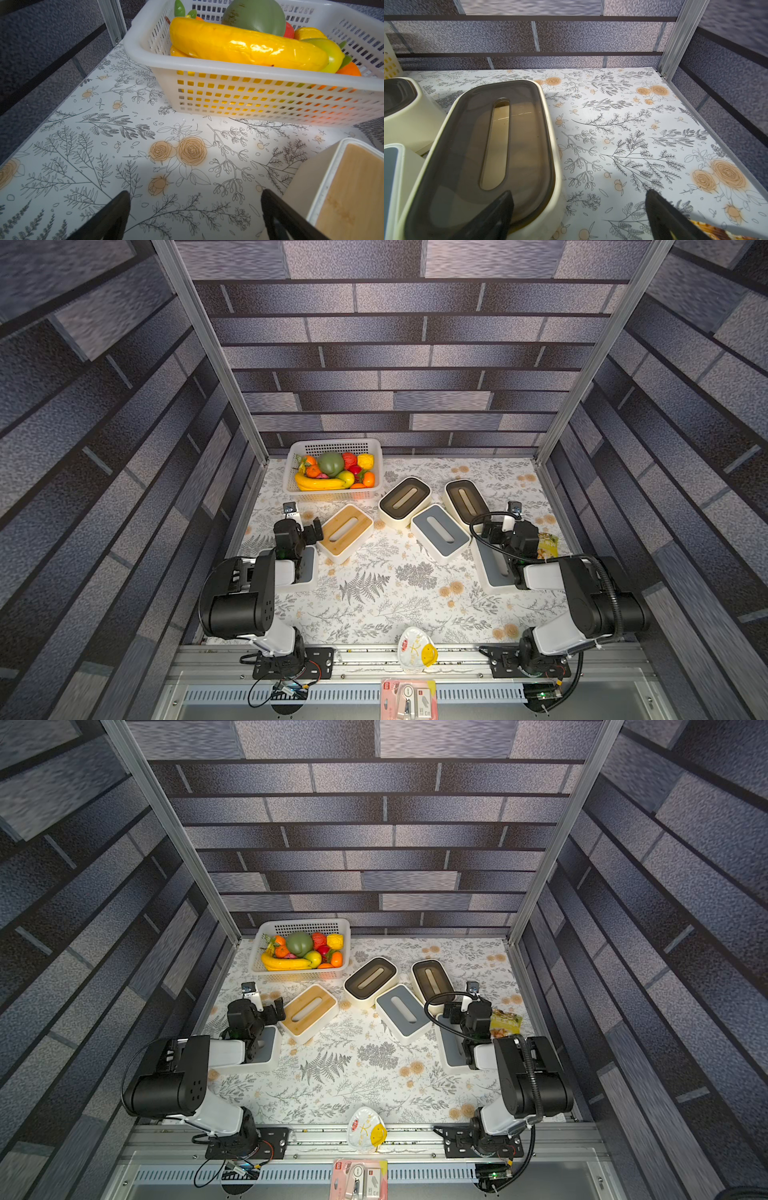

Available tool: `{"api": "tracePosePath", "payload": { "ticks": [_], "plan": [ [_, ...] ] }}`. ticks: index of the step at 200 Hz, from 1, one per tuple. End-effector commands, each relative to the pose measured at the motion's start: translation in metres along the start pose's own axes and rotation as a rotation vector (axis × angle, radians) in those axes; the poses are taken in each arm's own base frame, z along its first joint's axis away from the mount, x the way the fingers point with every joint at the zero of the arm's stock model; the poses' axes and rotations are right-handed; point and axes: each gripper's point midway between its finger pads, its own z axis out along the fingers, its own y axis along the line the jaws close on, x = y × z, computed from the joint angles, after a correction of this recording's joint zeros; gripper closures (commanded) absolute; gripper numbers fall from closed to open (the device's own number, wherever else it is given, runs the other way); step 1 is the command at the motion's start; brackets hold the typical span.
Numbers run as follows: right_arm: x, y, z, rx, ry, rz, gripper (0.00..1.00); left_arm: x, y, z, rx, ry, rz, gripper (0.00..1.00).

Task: Stack the tissue boxes
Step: Pick up the tissue box from the center of the board.

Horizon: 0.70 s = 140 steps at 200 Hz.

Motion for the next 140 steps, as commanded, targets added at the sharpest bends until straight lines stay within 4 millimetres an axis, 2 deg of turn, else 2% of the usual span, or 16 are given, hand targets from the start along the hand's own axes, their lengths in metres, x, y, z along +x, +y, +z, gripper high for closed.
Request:
{"api": "tracePosePath", "payload": {
  "ticks": [1, 103, 125, 140],
  "plan": [
    [0.003, -0.005, 0.001, 0.027, 0.019, 0.008, 0.00, -0.010, -0.002, 0.002, 0.004, -0.023, -0.002, 0.00],
    [0.001, -0.007, 0.000, 0.037, 0.007, 0.009, 0.00, -0.010, -0.004, 0.002, -0.001, -0.024, 0.006, 0.00],
    [-0.007, -0.015, -0.015, 0.079, -0.058, 0.031, 0.00, -0.014, 0.001, -0.002, -0.025, -0.038, -0.012, 0.00],
    [-0.017, -0.018, -0.031, 0.085, -0.097, 0.033, 0.00, -0.021, 0.008, -0.015, -0.056, -0.084, -0.036, 0.00]
  ]
}}
